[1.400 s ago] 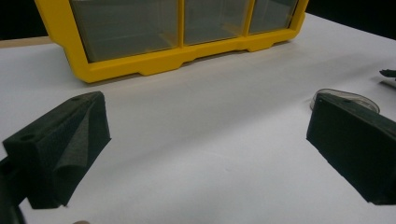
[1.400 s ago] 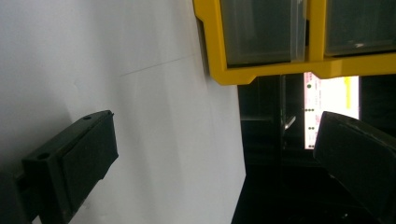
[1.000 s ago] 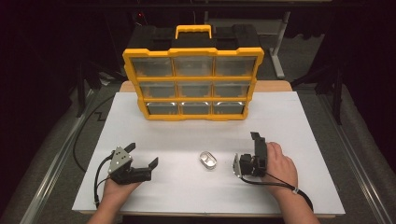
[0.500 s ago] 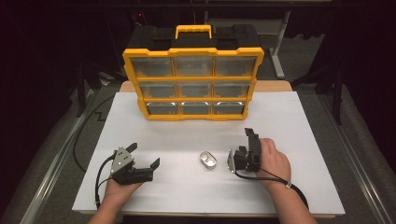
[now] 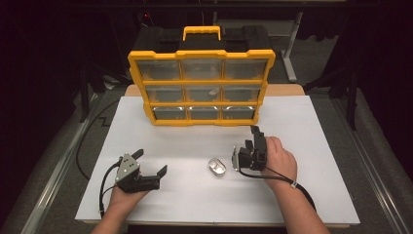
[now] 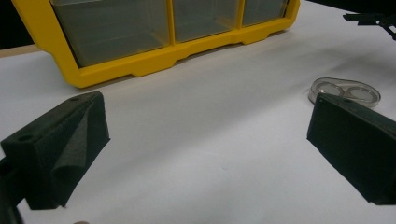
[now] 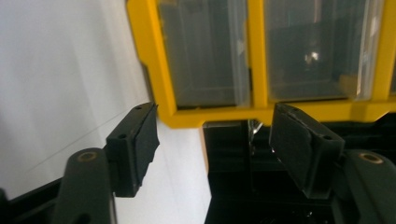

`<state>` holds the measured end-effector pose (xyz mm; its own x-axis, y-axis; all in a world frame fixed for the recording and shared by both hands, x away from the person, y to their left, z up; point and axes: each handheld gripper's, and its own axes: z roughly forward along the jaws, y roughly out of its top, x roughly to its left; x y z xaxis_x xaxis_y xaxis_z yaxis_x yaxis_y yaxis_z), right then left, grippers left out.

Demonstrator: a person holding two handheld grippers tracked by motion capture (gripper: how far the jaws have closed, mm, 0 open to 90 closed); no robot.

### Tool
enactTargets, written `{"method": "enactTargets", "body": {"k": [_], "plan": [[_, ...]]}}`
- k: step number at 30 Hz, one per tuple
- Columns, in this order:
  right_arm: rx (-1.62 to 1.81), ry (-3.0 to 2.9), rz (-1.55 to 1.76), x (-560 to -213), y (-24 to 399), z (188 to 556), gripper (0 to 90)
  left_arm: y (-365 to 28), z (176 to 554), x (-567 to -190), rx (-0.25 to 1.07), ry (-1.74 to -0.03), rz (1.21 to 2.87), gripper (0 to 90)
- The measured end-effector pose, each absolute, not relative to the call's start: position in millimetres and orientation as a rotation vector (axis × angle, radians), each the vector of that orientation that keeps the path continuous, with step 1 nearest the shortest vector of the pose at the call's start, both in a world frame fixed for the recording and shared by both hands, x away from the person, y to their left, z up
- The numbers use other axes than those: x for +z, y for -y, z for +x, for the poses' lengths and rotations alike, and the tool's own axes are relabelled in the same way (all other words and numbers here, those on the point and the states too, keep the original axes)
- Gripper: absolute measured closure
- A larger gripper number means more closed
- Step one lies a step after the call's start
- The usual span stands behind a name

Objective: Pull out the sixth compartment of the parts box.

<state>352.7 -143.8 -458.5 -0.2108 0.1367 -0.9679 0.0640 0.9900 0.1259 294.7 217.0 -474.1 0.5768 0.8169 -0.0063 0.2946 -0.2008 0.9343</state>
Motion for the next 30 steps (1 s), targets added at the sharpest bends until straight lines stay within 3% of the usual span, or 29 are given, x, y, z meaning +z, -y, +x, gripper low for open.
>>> {"method": "enactTargets", "body": {"k": [17,30], "plan": [[0.044,-1.711,0.135,-427,125,384,52.9,-216,296,-475,0.599,-0.906,1.760,0.2],[0.043,-1.666,0.134,-396,118,406,59.6,-215,295,-475,0.596,-0.891,1.778,0.2]]}}
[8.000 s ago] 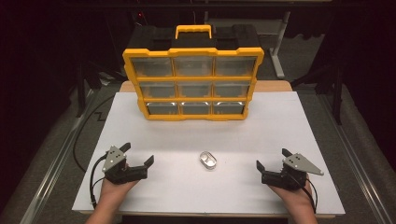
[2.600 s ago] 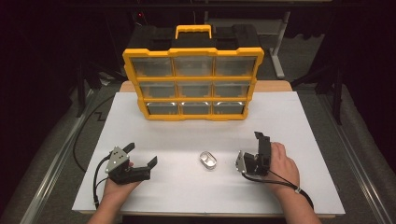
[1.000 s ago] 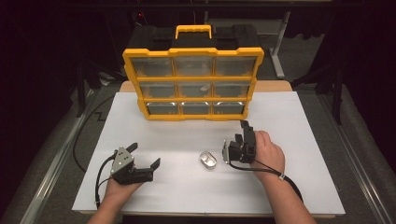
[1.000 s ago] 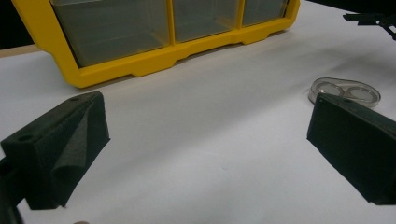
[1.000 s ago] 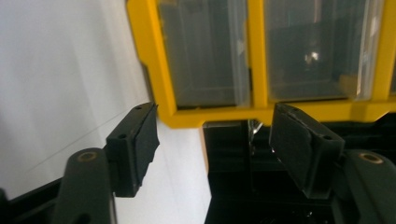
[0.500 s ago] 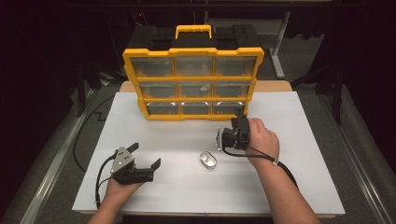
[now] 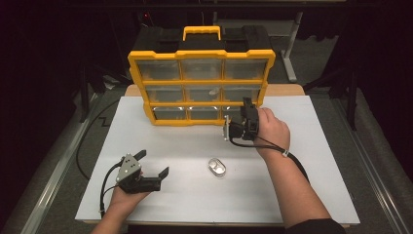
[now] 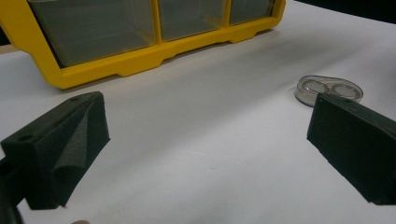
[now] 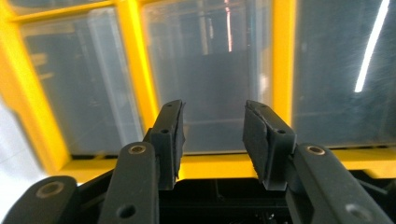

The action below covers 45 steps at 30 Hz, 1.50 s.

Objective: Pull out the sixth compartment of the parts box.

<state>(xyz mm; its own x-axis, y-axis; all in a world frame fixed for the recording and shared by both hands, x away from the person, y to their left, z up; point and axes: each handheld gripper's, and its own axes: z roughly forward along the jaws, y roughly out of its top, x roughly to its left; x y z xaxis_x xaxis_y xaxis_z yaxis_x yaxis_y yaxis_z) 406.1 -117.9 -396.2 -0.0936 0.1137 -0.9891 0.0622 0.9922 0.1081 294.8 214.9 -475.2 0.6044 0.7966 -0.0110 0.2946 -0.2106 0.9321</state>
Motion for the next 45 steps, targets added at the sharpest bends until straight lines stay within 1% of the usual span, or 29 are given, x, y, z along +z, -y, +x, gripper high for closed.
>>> {"method": "enactTargets", "body": {"k": [12,26,34,37,45], "plan": [[0.028,-1.634,0.140,-380,115,423,66.9,-217,296,-475,0.593,-0.903,1.770,0.2],[-0.033,-1.632,0.105,-371,106,437,70.2,-221,295,-475,0.589,-0.916,1.759,0.2],[-0.065,-1.624,0.086,-374,99,441,73.8,-220,296,-475,0.588,-0.914,1.761,0.2],[-0.072,-1.608,0.081,-375,99,442,77.4,-221,295,-475,0.586,-0.912,1.765,0.2],[-0.096,-1.616,0.088,-373,97,441,79.2,-219,295,-476,0.582,-0.904,1.774,0.2]]}}
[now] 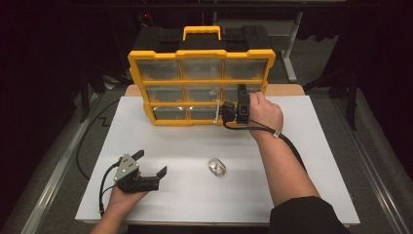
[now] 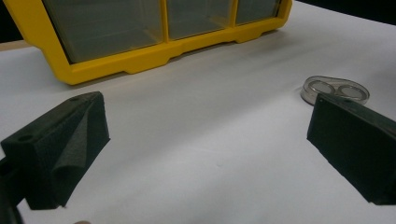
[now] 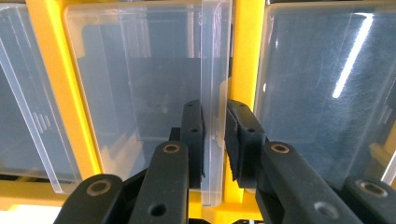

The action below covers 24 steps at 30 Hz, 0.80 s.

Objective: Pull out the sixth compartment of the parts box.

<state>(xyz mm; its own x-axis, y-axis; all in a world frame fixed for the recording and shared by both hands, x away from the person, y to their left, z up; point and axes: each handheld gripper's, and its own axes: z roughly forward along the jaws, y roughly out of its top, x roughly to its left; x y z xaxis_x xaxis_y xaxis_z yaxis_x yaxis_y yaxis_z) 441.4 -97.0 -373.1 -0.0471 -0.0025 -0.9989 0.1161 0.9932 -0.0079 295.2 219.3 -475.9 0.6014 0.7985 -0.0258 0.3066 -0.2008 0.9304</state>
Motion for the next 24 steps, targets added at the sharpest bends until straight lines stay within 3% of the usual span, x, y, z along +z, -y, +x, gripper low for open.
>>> {"method": "enactTargets", "body": {"k": [20,23,24], "plan": [[-0.101,-1.625,0.070,-371,100,418,79.3,-220,296,-476,0.580,-0.906,1.765,0.2],[-0.091,-1.657,0.086,-368,99,418,77.0,-219,296,-476,0.581,-0.904,1.765,0.2],[-0.084,-1.667,0.081,-367,100,419,71.9,-219,296,-476,0.582,-0.902,1.765,0.2]]}}
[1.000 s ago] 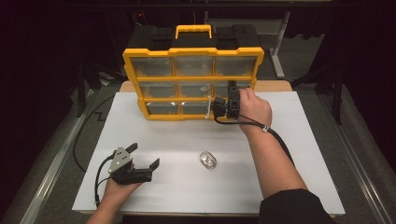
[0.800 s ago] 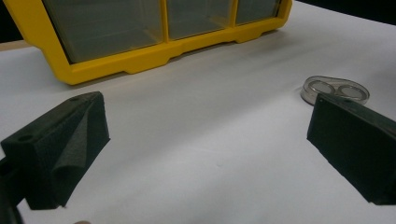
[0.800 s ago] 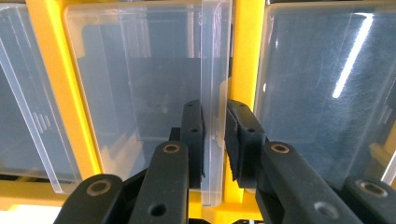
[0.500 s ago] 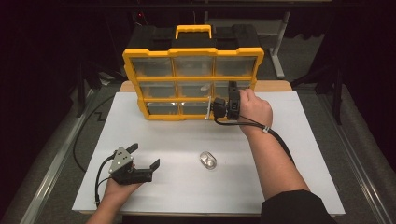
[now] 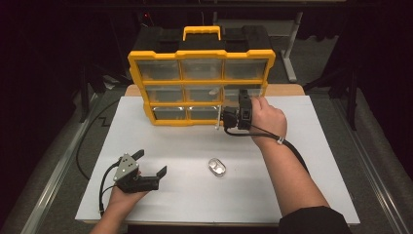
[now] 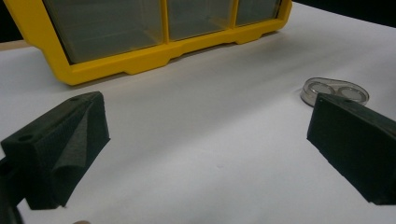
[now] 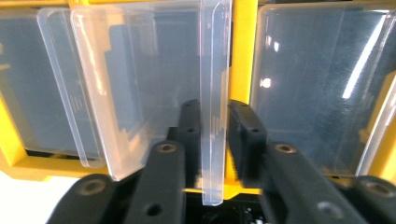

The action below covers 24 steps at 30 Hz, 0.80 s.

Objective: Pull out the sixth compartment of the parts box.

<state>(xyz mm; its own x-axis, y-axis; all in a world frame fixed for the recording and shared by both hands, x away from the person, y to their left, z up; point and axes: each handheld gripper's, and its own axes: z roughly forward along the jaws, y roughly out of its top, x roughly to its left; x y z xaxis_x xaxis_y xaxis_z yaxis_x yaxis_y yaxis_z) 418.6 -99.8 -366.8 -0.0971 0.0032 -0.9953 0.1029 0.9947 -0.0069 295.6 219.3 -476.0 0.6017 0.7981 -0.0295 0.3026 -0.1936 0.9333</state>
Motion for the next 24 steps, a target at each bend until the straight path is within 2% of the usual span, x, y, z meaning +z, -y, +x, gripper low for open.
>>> {"method": "enactTargets", "body": {"k": [4,8,12,15,24], "plan": [[-0.080,-1.692,0.094,-366,103,421,58.6,-220,296,-476,0.581,-0.903,1.770,0.2],[-0.083,-1.717,0.109,-366,109,423,56.2,-221,296,-475,0.578,-0.902,1.763,0.2],[-0.087,-1.720,0.115,-365,114,424,63.9,-221,296,-475,0.575,-0.900,1.750,0.2],[-0.076,-1.692,0.111,-363,117,423,75.5,-220,295,-475,0.574,-0.896,1.752,0.2],[-0.098,-1.671,0.081,-365,115,415,78.3,-220,296,-475,0.577,-0.899,1.749,0.2]]}}
